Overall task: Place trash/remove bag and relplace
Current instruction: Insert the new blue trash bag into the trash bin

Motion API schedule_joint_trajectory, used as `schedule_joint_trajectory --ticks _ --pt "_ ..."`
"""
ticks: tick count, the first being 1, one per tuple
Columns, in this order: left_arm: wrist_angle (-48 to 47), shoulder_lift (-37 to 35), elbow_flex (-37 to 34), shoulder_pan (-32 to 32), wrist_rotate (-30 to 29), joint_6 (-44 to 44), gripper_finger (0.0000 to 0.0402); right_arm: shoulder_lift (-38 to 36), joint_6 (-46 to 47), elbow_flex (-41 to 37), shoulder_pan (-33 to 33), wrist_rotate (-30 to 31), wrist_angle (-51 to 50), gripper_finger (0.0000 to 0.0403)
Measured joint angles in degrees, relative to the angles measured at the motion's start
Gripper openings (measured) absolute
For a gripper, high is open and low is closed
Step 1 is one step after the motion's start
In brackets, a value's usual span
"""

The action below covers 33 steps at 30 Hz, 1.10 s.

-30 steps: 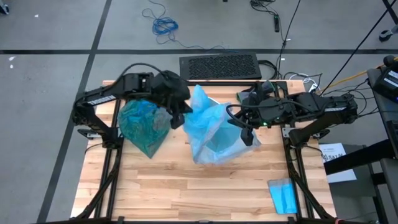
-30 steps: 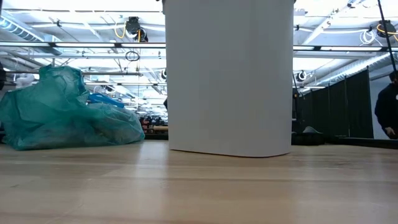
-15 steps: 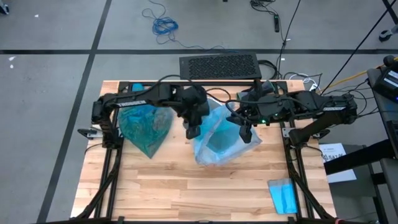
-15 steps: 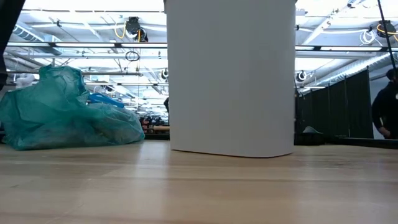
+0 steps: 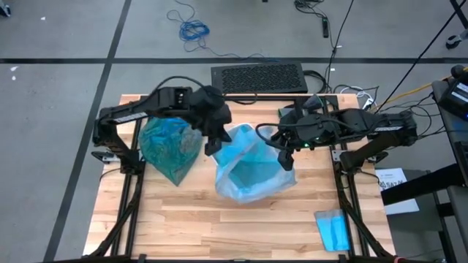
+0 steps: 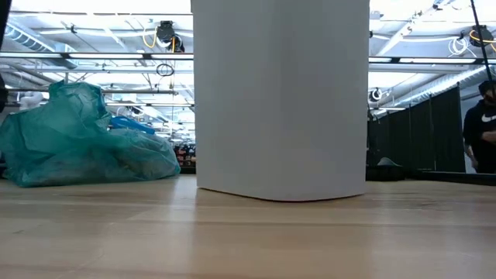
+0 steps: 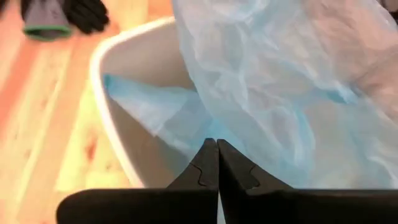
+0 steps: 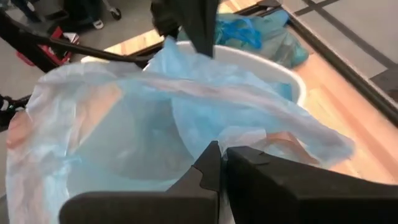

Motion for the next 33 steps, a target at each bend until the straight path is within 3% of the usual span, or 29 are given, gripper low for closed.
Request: schedule_joint_trajectory --ticks 7,13,22,33 --pt "-2.38 -4.62 -0.04 -0.84 -3.90 -0.63 0.0000 4.28 -1.28 -0.04 -0.88 -4.38 1.67 0.0000" --pt "-5.01 -8.62 -0.26 -6.63 -16.47 -3.13 0.0000 5.41 -3.08 -0.04 -3.16 -5.57 4.75 0.0000" --pt "4.12 -11.14 -0.11 -18.22 -16.55 1.41 0.0000 4.77 -6.66 0.00 -8.04 -9.80 6.18 0.0000" --pt "20.98 -5.03 -0.11 -20.64 -16.79 -0.39 0.0000 4.76 -14.93 0.00 -12.13 -17.12 5.71 0.0000"
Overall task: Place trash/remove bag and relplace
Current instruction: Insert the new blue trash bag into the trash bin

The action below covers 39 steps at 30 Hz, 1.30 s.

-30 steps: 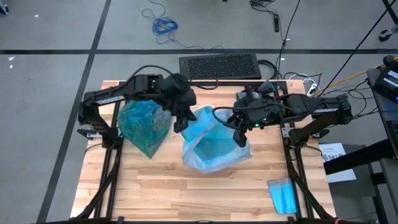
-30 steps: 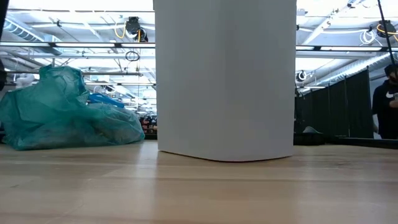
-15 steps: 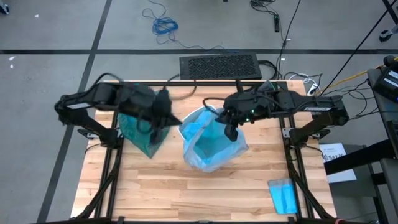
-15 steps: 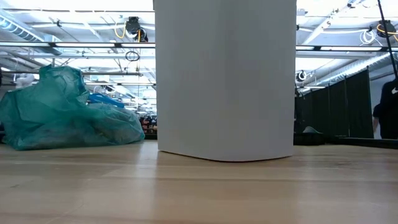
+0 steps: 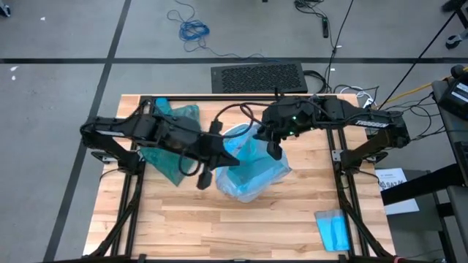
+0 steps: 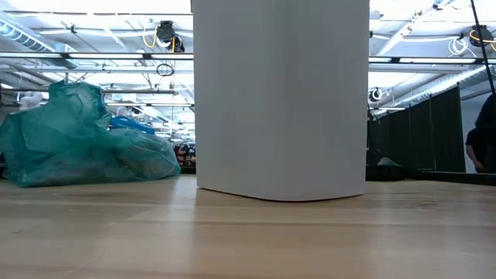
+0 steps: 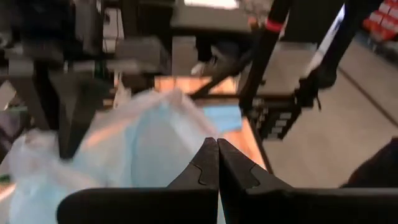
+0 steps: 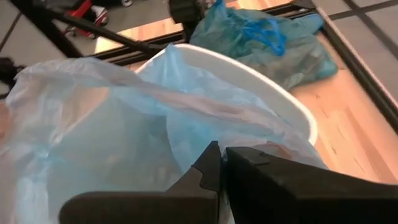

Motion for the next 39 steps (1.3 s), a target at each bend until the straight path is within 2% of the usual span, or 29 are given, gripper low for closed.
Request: schedule_joint_trajectory --ticks 3,8,15,19,24,28,34,39 --pt "3.14 1.54 0.00 1.04 0.02 -1.41 0.0000 -0.27 -2.33 0.00 -1.18 -2.86 -0.51 0.0000" --pt "1.98 4.12 0.00 2.65 -1.67 -6.25 0.0000 -0.69 -5.84 0.00 -3.06 -7.14 -1.85 0.0000" --pt "-3.93 4.96 0.00 -0.28 -17.93 -11.49 0.0000 -1.82 -9.63 0.00 -5.11 -9.64 -4.62 0.0000" --pt "-11.75 4.94 0.00 -2.36 -28.80 -18.00 0.0000 -3.08 -10.85 0.00 -5.74 -9.72 -5.03 0.0000" --pt "-20.36 4.94 0.00 -2.84 -30.45 -26.90 0.0000 -3.91 -11.95 0.00 -6.77 -9.68 -5.91 0.0000" --pt "-19.41 4.94 0.00 -3.51 -34.41 -27.38 0.0000 -3.94 -12.69 0.00 -7.44 -10.81 -7.07 0.0000" --pt "-21.20 4.94 0.00 -3.22 -34.72 -28.35 0.0000 -3.77 -13.05 0.00 -7.74 -11.18 -6.56 0.0000" --pt "-24.74 4.91 0.00 -1.97 -38.02 -29.79 0.0000 -3.42 -13.05 0.02 -8.56 -11.24 -6.02 0.0000"
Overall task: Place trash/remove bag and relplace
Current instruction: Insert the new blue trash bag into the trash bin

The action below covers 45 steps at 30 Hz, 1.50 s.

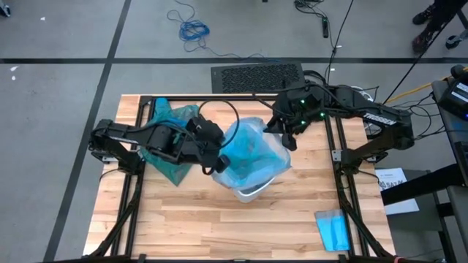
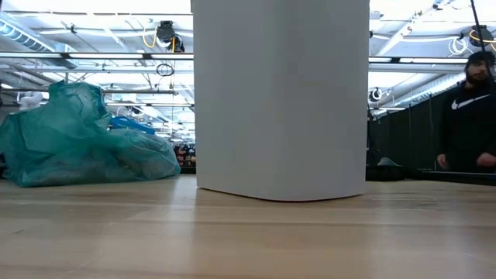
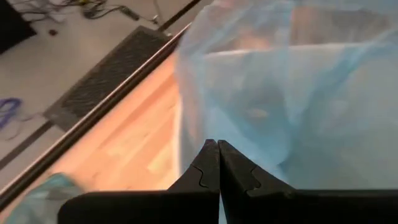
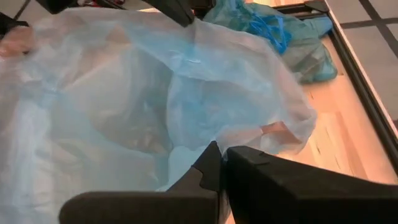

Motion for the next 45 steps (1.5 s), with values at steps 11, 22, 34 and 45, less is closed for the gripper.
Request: schedule_joint_trajectory --ticks 11,22,34,45 --pt "-7.69 0.00 0.00 3.73 0.32 0.10 0.0000 1.48 -0.20 0.00 -3.96 -2.98 0.89 0.0000" --pt "-12.79 -0.29 0.00 6.88 5.16 1.58 0.0000 3.05 -1.96 0.00 -6.71 -5.88 -0.86 0.0000" --pt "-15.80 -2.79 -0.33 6.58 6.02 1.20 0.0000 5.22 -3.63 0.00 -7.07 -7.24 -1.27 0.0000" --pt "-6.05 -8.61 -0.26 0.65 13.41 -13.63 0.0013 5.22 -4.54 0.00 -7.22 -7.03 -1.28 0.0000"
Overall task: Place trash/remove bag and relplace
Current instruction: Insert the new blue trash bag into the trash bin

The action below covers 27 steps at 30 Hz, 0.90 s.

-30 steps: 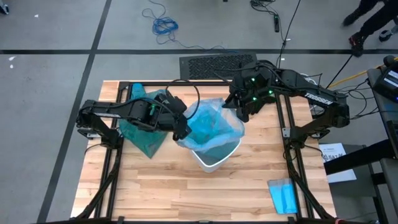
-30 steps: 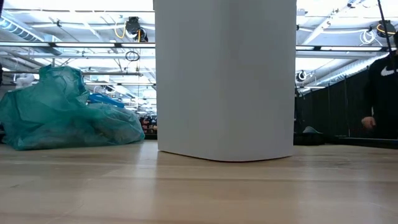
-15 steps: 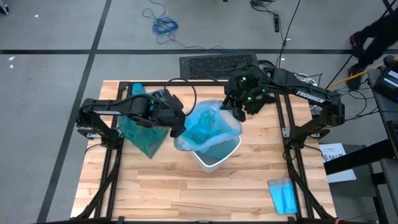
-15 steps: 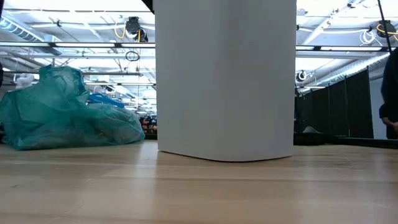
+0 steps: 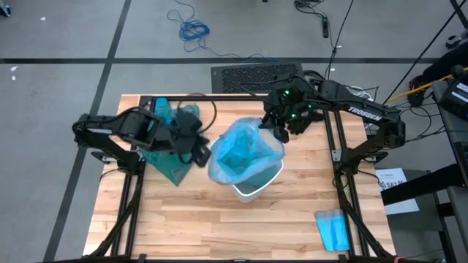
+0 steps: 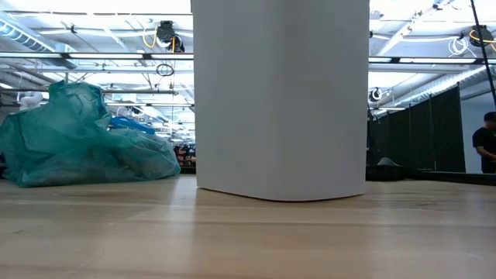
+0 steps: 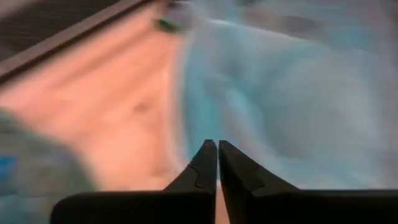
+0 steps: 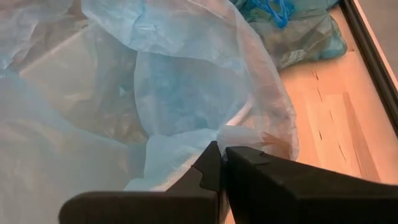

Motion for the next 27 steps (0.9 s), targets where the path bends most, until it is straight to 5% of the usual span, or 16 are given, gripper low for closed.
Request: schedule_joint_trajectory --ticks 14,27 --pt "2.77 1.19 -0.02 -2.65 3.51 -4.48 0.0135 -0.02 -0.77 0.00 -1.71 -0.15 0.04 0.0000" --pt "0.70 4.64 -0.02 -2.78 3.77 -4.36 0.0135 -0.07 -0.59 0.00 -1.69 -0.19 -0.23 0.0000"
